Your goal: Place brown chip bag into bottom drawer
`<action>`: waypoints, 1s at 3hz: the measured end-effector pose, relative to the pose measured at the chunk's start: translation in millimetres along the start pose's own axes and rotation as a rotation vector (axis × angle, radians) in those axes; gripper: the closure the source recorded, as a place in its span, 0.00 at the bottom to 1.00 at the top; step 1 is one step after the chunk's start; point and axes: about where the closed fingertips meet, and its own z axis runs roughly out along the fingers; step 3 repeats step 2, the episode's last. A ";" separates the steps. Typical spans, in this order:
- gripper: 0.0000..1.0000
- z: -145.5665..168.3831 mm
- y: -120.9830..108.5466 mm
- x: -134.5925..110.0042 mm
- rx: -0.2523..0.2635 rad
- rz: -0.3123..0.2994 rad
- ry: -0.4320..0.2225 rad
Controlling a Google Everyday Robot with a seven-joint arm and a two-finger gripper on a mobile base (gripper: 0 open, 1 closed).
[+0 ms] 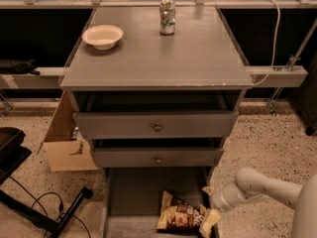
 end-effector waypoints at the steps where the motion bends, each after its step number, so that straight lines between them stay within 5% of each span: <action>1: 0.00 -65.1 28.5 -34.0 0.003 -0.152 0.007; 2: 0.00 -119.6 46.0 -61.5 0.010 -0.234 0.073; 3: 0.00 -119.6 46.0 -61.5 0.010 -0.234 0.073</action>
Offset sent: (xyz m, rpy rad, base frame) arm -0.0172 -0.0282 0.2229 -0.1418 -0.1878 0.2852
